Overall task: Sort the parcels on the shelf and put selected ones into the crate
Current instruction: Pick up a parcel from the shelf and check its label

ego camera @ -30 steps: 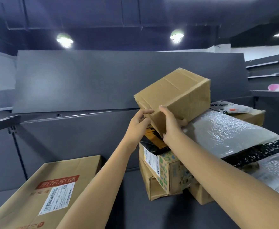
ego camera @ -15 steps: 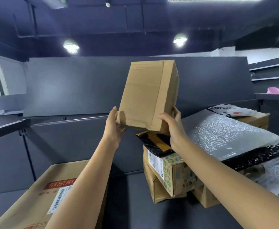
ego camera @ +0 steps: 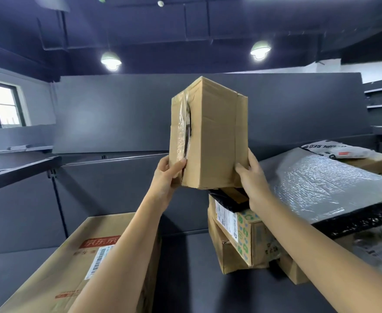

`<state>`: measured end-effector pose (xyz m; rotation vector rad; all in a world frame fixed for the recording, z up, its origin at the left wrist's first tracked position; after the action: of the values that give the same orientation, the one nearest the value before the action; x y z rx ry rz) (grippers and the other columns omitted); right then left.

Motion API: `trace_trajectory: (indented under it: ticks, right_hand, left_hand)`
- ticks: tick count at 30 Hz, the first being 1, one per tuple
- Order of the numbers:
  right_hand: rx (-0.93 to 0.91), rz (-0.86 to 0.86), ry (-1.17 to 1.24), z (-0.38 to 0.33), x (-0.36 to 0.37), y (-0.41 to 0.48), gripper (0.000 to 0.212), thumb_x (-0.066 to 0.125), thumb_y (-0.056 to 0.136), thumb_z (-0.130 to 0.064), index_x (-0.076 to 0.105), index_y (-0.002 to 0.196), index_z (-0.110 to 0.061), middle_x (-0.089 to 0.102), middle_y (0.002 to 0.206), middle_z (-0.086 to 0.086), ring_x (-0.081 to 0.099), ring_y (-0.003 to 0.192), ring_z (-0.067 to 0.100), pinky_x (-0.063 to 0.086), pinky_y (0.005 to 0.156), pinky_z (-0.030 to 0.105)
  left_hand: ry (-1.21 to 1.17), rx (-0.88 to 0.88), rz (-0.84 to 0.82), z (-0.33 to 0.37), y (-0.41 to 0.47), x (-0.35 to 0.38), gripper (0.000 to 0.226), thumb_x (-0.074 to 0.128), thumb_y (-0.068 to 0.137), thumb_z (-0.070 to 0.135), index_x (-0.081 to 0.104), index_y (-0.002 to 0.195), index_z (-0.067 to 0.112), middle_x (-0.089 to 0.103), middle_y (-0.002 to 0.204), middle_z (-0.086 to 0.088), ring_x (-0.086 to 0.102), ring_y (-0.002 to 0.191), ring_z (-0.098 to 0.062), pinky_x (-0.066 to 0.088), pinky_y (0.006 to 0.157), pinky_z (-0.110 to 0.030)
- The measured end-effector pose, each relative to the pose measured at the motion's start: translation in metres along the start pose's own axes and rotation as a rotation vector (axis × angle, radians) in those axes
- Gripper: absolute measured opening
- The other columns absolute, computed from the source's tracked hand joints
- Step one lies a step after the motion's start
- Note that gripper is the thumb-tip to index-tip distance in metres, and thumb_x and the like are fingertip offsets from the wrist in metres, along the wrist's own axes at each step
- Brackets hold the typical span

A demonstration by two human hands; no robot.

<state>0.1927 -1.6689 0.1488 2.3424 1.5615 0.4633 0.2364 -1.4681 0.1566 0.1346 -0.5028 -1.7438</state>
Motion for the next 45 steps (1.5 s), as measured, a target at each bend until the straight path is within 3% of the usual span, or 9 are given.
trace_trajectory:
  ticks: [5,10,16,19,24,27,34,38,45]
  right_hand:
    - [-0.149,0.099,-0.300,-0.014,0.017,-0.005,0.051,0.037,0.099,-0.018,0.029,0.146,-0.036,0.022,0.142,0.001,0.034,0.125,0.024,0.028,0.106,0.031]
    - [-0.168,-0.120,-0.114,-0.033,0.048,-0.018,0.095,0.041,0.074,-0.080,0.019,0.151,-0.030,0.026,0.154,-0.001,0.031,0.140,0.018,0.028,0.114,0.047]
    - [-0.321,0.012,-0.199,-0.046,0.043,-0.025,0.075,0.061,0.088,-0.032,0.020,0.150,-0.020,0.037,0.148,0.001,0.038,0.134,0.017,0.036,0.108,0.038]
    - [-0.244,-0.005,-0.079,-0.043,0.029,-0.020,0.053,0.059,0.091,-0.028,0.040,0.140,-0.025,0.058,0.124,-0.010,0.056,0.110,0.009,0.046,0.085,0.023]
    - [-0.220,-0.125,0.062,-0.032,0.015,-0.014,0.035,0.053,0.096,-0.018,0.051,0.129,-0.028,0.062,0.121,-0.009,0.058,0.111,0.005,0.047,0.097,0.032]
    - [-0.183,-0.158,0.158,-0.028,0.013,-0.014,0.035,0.050,0.097,-0.017,0.049,0.129,-0.032,0.060,0.126,-0.008,0.057,0.114,0.005,0.046,0.100,0.034]
    - [-0.226,-0.083,-0.266,-0.026,0.014,-0.014,0.048,0.038,0.100,-0.018,0.032,0.147,-0.026,0.030,0.149,0.000,0.032,0.134,0.009,0.022,0.104,0.019]
    - [-0.015,-0.324,-0.063,-0.020,0.030,-0.021,0.106,0.052,0.059,-0.088,0.031,0.147,-0.031,0.022,0.155,-0.004,0.027,0.141,0.018,0.023,0.116,0.044]
    - [0.078,-0.491,0.158,-0.012,0.045,-0.022,0.119,0.075,0.045,-0.069,0.021,0.147,-0.039,0.027,0.150,-0.007,0.036,0.134,0.018,0.038,0.108,0.046]
  left_hand:
    - [0.056,0.112,0.044,0.005,-0.007,0.009,0.046,0.070,0.084,0.017,0.049,0.125,0.020,0.065,0.111,0.004,0.065,0.093,-0.010,0.054,0.071,-0.030]
    - [0.020,0.178,0.110,0.003,-0.011,0.008,0.057,0.076,0.070,0.025,0.050,0.121,0.023,0.064,0.119,-0.002,0.063,0.107,-0.017,0.055,0.085,-0.038]
    - [-0.124,0.150,0.122,0.003,-0.015,0.007,0.014,0.057,0.090,0.031,0.063,0.098,0.020,0.069,0.094,0.003,0.062,0.087,-0.015,0.046,0.080,-0.036]
    - [-0.126,0.121,0.132,0.004,-0.015,-0.005,0.024,0.047,0.097,0.021,0.069,0.104,0.014,0.072,0.097,-0.004,0.065,0.082,-0.015,0.049,0.078,-0.033]
    - [0.098,0.063,0.228,0.003,-0.014,-0.020,0.067,0.067,0.086,0.033,0.035,0.143,0.025,0.044,0.137,0.000,0.047,0.123,-0.013,0.038,0.098,-0.030]
    - [0.021,-0.075,0.100,0.001,-0.018,-0.014,0.091,0.073,0.065,0.061,0.037,0.139,0.021,0.062,0.119,0.003,0.068,0.091,-0.011,0.055,0.072,-0.030]
    - [0.165,0.154,0.155,0.012,-0.030,-0.021,0.031,0.062,0.091,0.027,0.053,0.120,0.026,0.069,0.112,0.003,0.070,0.097,-0.013,0.057,0.079,-0.026]
    - [0.119,0.220,0.179,0.024,-0.036,-0.024,0.031,0.062,0.091,0.023,0.052,0.120,0.030,0.069,0.111,0.004,0.069,0.097,-0.012,0.058,0.078,-0.025]
    - [-0.003,0.198,0.066,0.035,-0.049,-0.046,0.042,0.045,0.097,0.024,0.046,0.138,0.035,0.062,0.130,0.003,0.063,0.111,-0.020,0.054,0.077,-0.032]
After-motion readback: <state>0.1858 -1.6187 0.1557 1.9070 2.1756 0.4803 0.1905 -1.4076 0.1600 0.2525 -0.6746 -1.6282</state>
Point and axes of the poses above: each hand's wrist, its own y-axis towards the middle knuckle, its own x-axis out of the palm, z = x × y, the point moved 3 cm from there along y, towards the middle knuckle
